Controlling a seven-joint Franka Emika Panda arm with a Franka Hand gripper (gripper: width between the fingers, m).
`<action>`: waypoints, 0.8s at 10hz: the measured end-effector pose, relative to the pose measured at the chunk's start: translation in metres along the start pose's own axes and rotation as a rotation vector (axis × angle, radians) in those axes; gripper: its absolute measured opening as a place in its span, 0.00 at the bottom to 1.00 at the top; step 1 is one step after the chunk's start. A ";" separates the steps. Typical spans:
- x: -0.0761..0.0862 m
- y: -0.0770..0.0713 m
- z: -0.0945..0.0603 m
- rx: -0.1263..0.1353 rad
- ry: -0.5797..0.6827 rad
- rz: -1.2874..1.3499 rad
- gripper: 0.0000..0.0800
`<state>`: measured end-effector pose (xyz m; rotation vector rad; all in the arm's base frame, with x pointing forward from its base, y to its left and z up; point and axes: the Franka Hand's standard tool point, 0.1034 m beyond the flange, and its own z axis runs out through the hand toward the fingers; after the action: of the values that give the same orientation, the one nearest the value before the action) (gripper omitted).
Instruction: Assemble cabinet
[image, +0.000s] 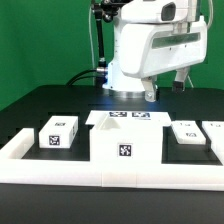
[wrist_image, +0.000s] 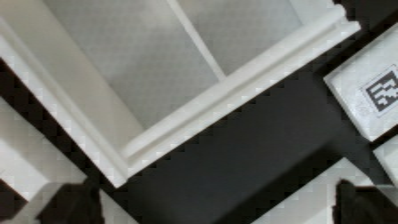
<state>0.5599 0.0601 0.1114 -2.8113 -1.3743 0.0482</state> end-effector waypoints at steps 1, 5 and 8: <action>0.000 0.000 0.000 0.000 0.000 0.000 0.81; -0.003 -0.003 0.002 0.003 -0.003 -0.009 0.81; -0.033 -0.032 0.009 0.011 -0.022 -0.160 0.81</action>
Offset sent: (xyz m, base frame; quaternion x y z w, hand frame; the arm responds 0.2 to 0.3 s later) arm 0.0000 0.0000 0.0000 0.0000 0.0000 0.0000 1.0000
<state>0.5144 0.0535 0.1039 -2.6888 -1.5933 0.0855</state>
